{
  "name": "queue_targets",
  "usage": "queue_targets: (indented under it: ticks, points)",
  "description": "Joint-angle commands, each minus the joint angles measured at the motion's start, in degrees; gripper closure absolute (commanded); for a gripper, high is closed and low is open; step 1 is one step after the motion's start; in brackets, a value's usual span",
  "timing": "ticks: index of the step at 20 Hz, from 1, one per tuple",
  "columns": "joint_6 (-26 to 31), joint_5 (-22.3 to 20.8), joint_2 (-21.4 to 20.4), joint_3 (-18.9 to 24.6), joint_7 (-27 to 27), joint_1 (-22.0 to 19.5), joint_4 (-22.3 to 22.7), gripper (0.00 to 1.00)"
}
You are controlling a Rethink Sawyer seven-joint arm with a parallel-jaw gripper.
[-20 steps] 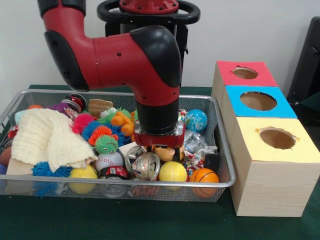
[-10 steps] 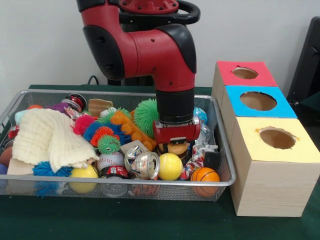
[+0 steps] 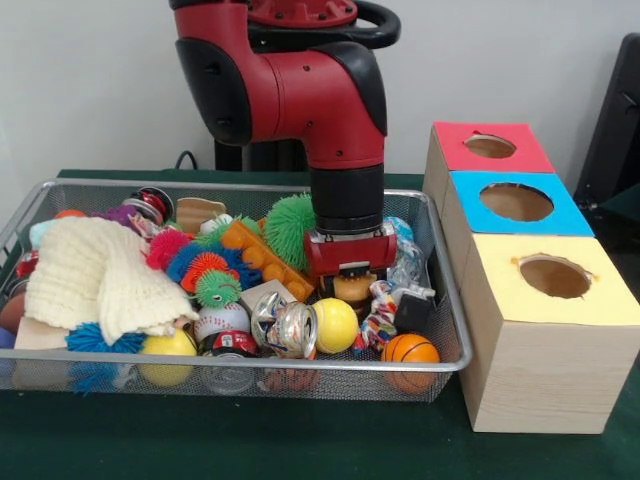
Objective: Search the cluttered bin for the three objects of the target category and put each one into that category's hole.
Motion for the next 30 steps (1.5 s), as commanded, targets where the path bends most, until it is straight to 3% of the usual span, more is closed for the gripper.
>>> queue_targets:
  ticks: [1, 8, 10, 14, 23, 27, 30]
  points:
    - [6.81, 1.05, 1.98, 1.02, 2.47, -1.56, 7.28, 0.00]
    - [13.41, 6.35, -11.08, 8.93, -1.28, -5.15, 12.14, 0.00]
    - [17.27, 8.90, -15.16, 11.92, -3.37, -7.00, 13.99, 0.00]
    - [25.87, 14.30, -21.96, 13.87, -5.26, -7.34, 16.49, 0.00]
    - [27.89, 15.71, -22.22, 15.31, -3.46, -6.94, 15.31, 0.00]
    - [26.39, 12.38, -19.49, 10.30, 0.11, -2.85, 13.11, 0.00]
    - [24.27, 12.86, -16.77, 8.76, 3.15, -1.06, 13.21, 0.00]
